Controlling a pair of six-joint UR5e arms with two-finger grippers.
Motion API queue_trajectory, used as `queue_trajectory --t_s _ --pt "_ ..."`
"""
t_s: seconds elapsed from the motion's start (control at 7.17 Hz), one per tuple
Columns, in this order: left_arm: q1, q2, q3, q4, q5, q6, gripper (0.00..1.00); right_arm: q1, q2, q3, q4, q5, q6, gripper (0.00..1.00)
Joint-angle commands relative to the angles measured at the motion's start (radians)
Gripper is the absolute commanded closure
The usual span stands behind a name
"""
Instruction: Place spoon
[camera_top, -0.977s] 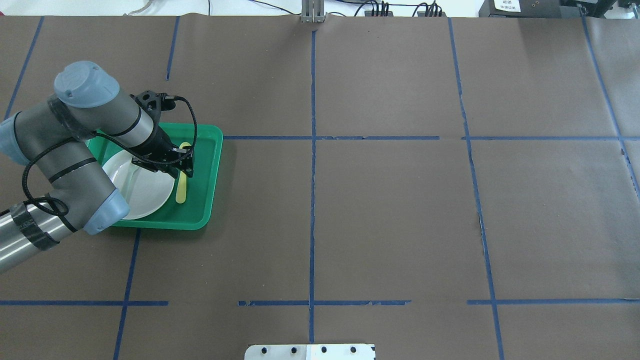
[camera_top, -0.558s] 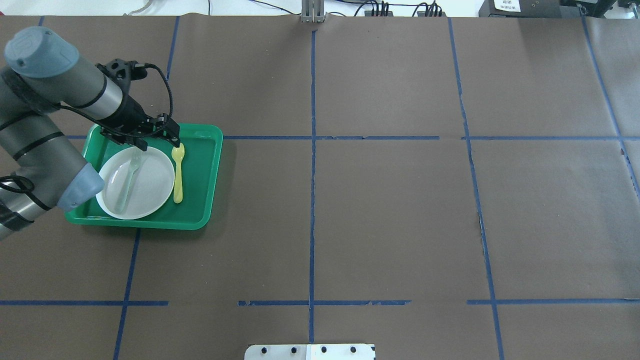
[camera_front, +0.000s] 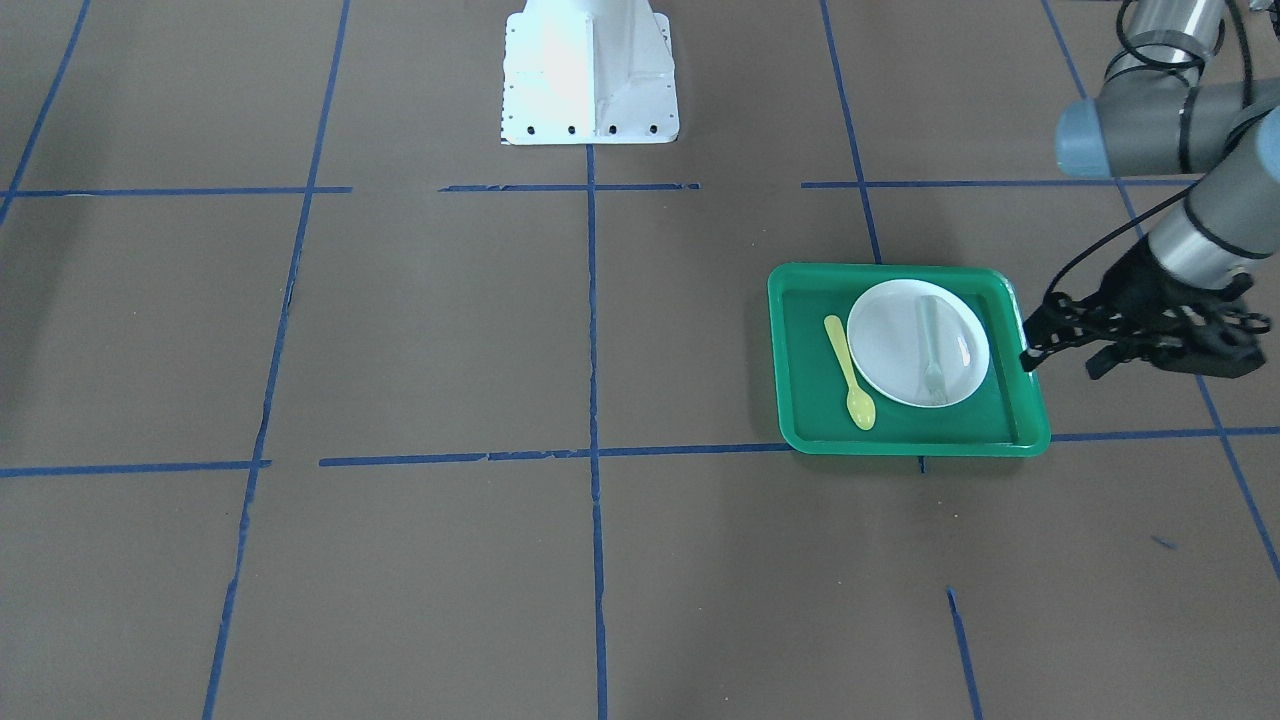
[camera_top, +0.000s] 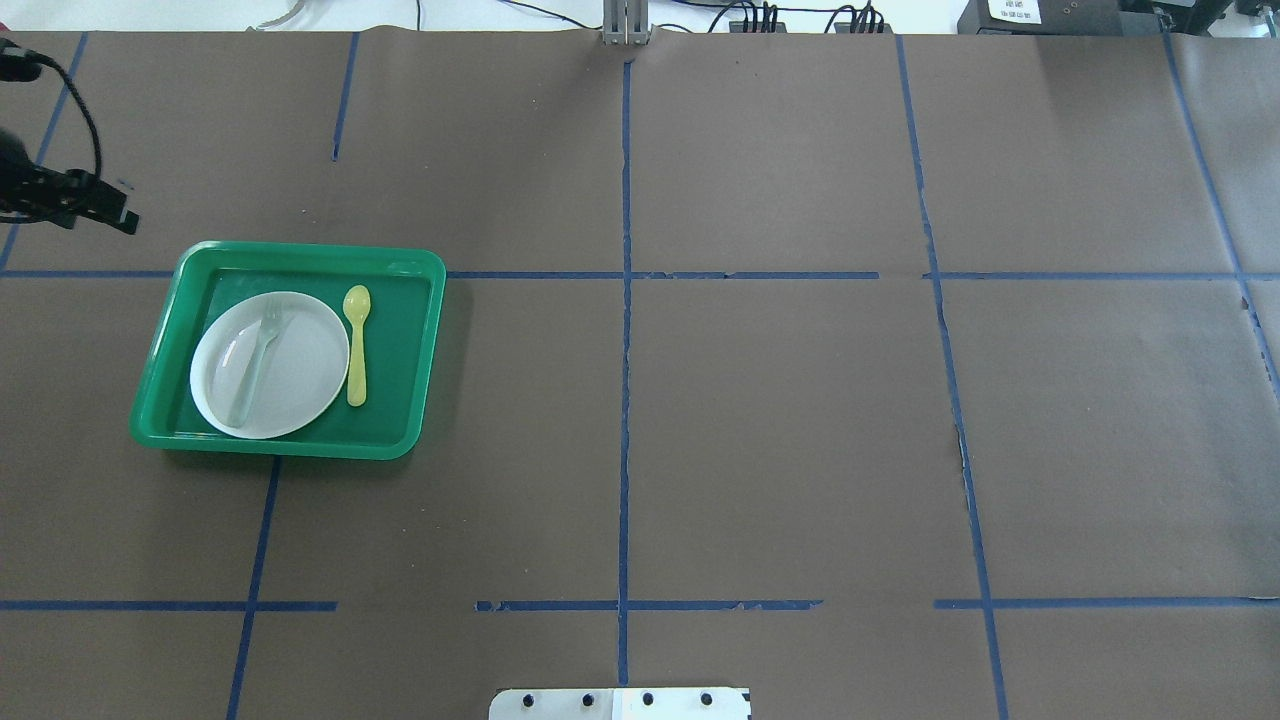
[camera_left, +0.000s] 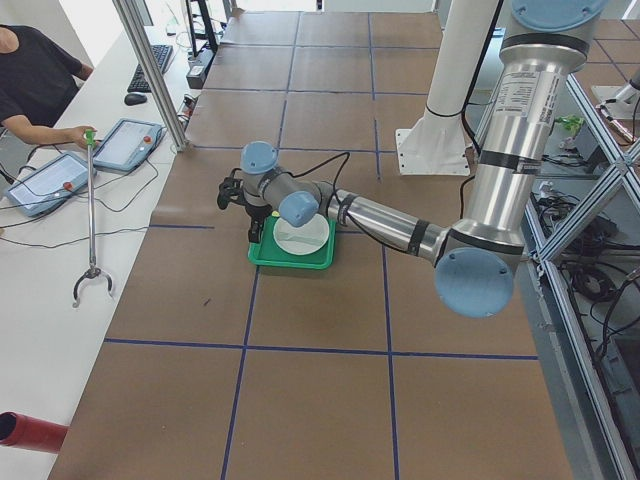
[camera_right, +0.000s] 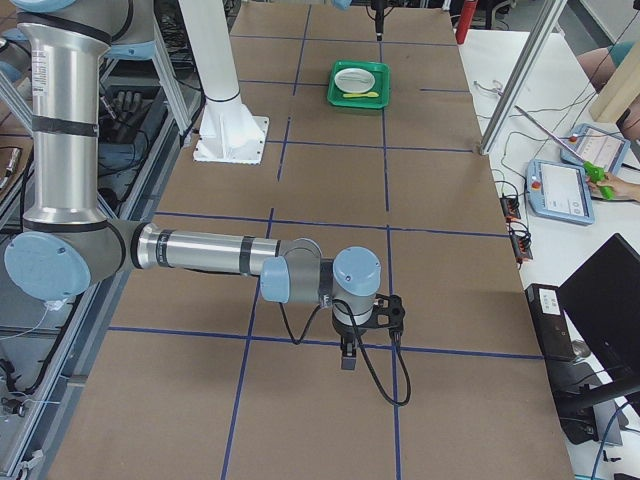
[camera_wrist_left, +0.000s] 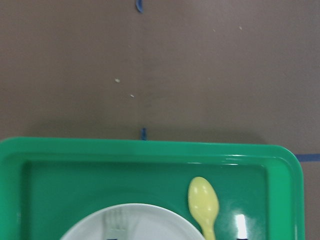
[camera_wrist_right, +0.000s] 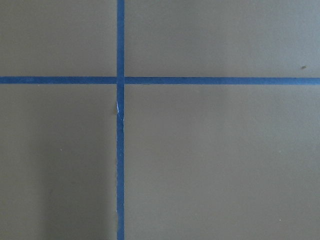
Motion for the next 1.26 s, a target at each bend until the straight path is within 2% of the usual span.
queue_trajectory --t_s 0.0,0.14,0.28,0.56,0.7,0.84,1.12 --pt "-0.195 0.042 0.09 0.068 -0.015 0.313 0.25 0.0 0.0 0.0 0.001 0.0 0.0 0.0" --pt "-0.284 0.032 0.111 0.164 -0.015 0.454 0.3 0.0 0.0 0.0 -0.001 0.0 0.0 0.0" --pt "-0.355 0.016 0.111 0.253 -0.015 0.544 0.3 0.0 0.0 0.0 0.001 0.0 0.0 0.0" --pt "-0.432 -0.033 0.102 0.407 -0.03 0.551 0.28 0.0 0.0 0.0 -0.001 0.0 0.0 0.0" --pt "-0.431 -0.024 0.096 0.408 -0.04 0.551 0.14 0.0 0.0 0.0 0.001 0.0 0.0 0.0" --pt "-0.428 0.011 0.036 0.408 -0.04 0.551 0.0 0.0 0.002 0.0 0.001 0.0 0.0 0.0" --pt "-0.43 0.093 -0.001 0.38 -0.041 0.553 0.0 0.0 0.0 0.0 0.001 0.0 0.0 0.0"
